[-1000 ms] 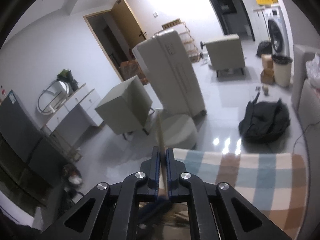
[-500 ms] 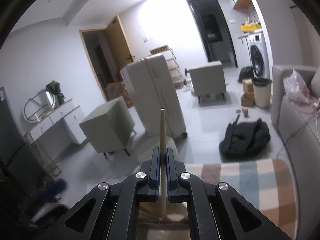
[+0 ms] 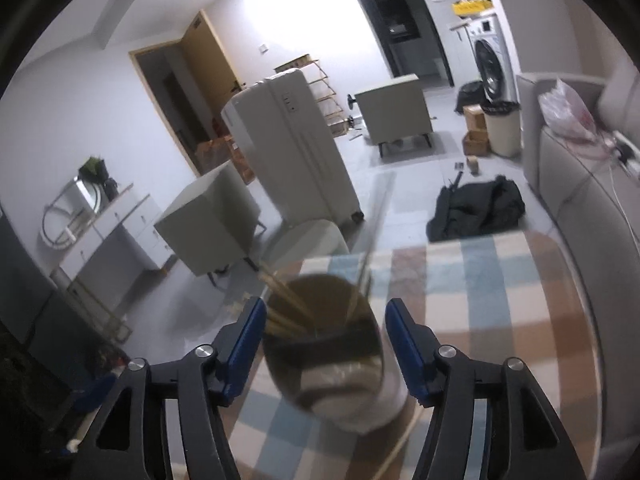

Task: Organize utensils
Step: 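Open both tools to drop the chopsticks into the white holder, then lower both open tools toward the loose chopsticks beside the holder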

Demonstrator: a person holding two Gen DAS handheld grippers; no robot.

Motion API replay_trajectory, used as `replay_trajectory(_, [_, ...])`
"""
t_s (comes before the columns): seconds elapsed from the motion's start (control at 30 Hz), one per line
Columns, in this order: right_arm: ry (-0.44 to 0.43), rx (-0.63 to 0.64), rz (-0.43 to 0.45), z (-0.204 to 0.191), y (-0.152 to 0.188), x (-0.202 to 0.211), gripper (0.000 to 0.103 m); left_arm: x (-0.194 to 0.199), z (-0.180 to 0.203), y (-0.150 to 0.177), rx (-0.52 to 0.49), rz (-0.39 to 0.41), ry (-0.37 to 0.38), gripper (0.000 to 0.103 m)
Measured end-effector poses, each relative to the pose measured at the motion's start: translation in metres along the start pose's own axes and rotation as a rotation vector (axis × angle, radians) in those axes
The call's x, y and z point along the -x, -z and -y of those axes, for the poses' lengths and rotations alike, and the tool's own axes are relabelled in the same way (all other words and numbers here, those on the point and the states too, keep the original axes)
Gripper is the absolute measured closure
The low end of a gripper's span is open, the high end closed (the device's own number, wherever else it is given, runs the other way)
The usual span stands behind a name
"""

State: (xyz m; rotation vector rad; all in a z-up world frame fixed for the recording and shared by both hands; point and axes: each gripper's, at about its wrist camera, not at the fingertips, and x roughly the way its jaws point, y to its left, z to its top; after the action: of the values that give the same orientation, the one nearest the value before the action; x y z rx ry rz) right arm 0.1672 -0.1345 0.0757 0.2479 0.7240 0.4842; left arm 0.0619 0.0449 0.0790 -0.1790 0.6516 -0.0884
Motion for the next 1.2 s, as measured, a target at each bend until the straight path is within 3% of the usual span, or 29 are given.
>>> replay_trajectory(0.33, [0.009,-0.034,0.024,0.012,0.034,0.047,0.033,0.005,0.005,0.017,0.004,-0.079,-0.01,0.019])
replay_trajectory(0.5, [0.059,-0.042,-0.076,0.027,0.072,0.055,0.031,-0.012,0.018,0.035,-0.06,-0.181,-0.03,0.019])
replay_trajectory(0.63, [0.122,-0.075,-0.258,0.045,0.104,0.037,0.031,-0.033,0.022,0.054,-0.084,-0.304,-0.059,0.019])
replay_trajectory(0.73, [0.126,-0.127,-0.394,0.06,0.127,0.015,0.042,-0.047,0.02,0.065,-0.065,-0.4,-0.053,0.019])
replay_trajectory(0.77, [0.128,-0.136,-0.434,0.064,0.136,0.009,0.048,-0.051,0.019,0.068,-0.057,-0.419,-0.054,0.019])
replay_trajectory(0.8, [0.132,-0.144,-0.502,0.068,0.147,-0.003,0.061,-0.053,0.019,0.069,-0.054,-0.433,-0.057,0.019])
replay_trajectory(0.87, [0.129,-0.145,-0.573,0.072,0.159,-0.018,0.073,-0.058,0.018,0.074,-0.049,-0.473,-0.051,0.019])
replay_trajectory(1.07, [0.149,-0.097,-0.699,0.064,0.182,-0.052,0.075,-0.064,0.003,0.083,-0.016,-0.554,-0.06,0.019])
replay_trajectory(1.2, [0.219,-0.024,-0.719,0.051,0.18,-0.059,0.077,-0.067,-0.011,0.084,0.018,-0.574,-0.059,0.019])
